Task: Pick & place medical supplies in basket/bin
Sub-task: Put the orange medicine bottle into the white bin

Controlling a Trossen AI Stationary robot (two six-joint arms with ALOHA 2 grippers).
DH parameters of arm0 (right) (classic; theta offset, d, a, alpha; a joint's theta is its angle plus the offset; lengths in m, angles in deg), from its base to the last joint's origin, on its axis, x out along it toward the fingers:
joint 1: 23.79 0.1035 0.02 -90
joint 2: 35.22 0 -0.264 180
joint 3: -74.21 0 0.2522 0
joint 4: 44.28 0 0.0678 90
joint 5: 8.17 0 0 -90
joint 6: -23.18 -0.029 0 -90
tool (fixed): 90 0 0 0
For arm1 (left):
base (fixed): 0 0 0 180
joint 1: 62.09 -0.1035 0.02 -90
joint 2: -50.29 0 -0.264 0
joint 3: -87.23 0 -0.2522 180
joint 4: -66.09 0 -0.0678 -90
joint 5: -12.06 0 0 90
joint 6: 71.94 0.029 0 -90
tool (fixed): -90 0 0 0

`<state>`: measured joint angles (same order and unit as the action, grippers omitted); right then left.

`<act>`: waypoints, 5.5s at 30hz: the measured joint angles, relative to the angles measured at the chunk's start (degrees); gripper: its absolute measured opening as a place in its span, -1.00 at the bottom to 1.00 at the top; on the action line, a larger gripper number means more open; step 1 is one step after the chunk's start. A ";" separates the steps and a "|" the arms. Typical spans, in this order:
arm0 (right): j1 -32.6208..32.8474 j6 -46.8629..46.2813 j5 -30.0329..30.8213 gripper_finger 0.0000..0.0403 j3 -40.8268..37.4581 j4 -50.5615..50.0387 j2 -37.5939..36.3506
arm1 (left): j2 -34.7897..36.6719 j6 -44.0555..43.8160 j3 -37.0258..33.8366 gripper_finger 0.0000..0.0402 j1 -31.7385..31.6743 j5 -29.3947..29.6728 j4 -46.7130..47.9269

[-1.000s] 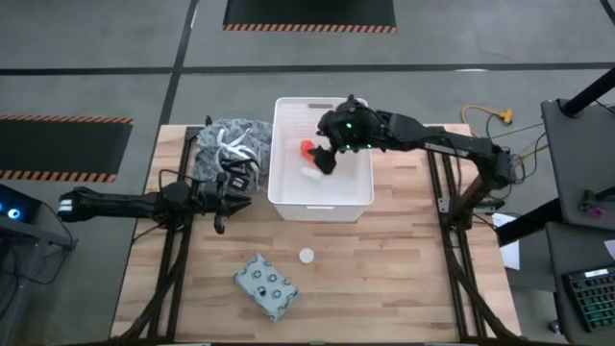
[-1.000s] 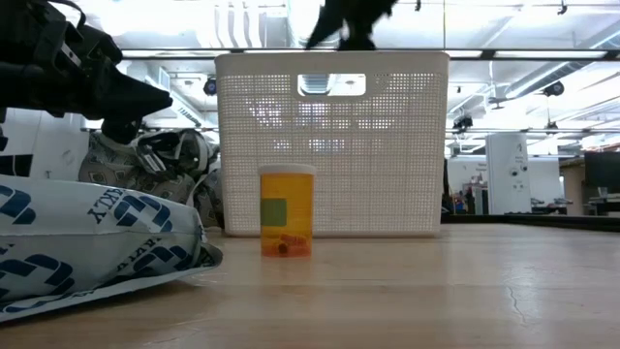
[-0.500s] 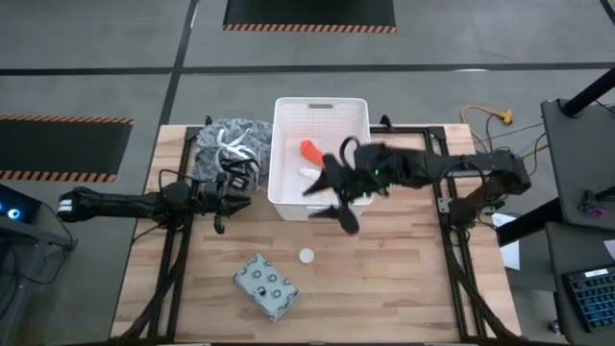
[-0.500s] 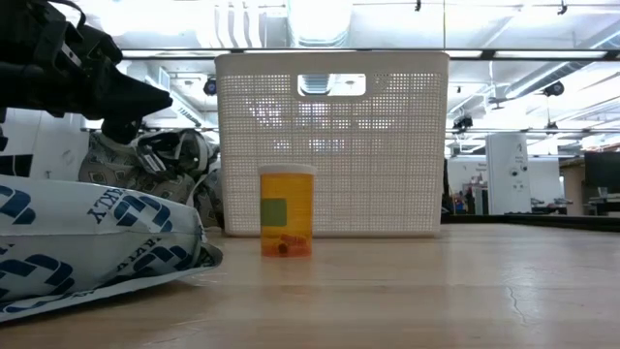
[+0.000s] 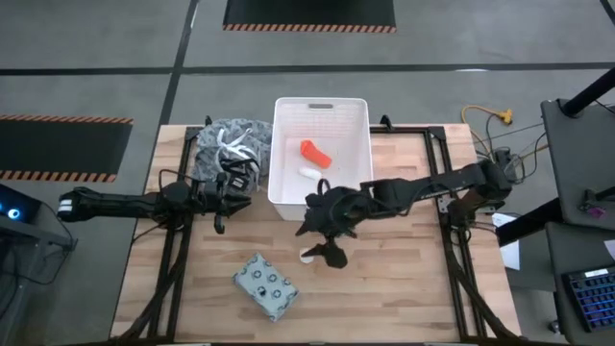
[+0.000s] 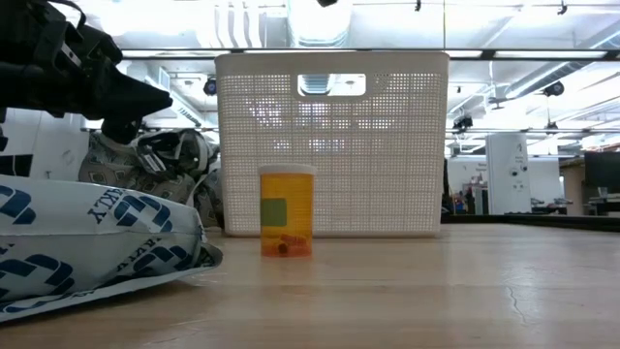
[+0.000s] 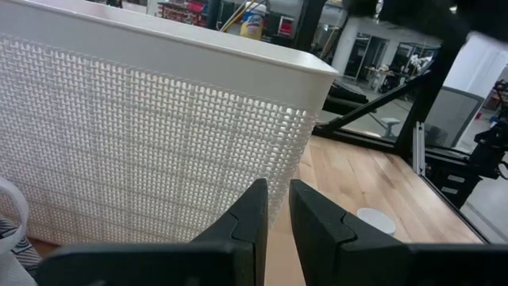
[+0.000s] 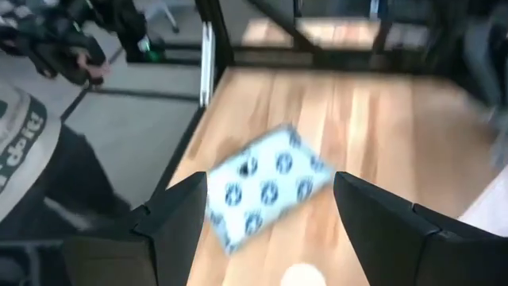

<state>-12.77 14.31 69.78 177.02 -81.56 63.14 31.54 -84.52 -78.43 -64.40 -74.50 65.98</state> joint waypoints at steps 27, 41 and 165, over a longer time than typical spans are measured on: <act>1.06 3.64 0.05 0.25 -3.73 1.58 15.43 | 0.00 0.00 -0.02 -0.81 -0.02 0.02 1.75; 0.97 8.24 3.29 0.28 -2.68 -0.60 16.92 | 0.00 0.00 -0.02 -0.81 -0.01 0.00 2.49; -37.41 9.04 3.84 -0.10 5.78 -27.18 13.14 | 0.02 0.00 0.00 -0.81 0.00 0.00 2.54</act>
<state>-50.18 23.35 73.62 182.80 -108.75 76.28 31.56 -84.52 -78.43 -64.40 -74.50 68.52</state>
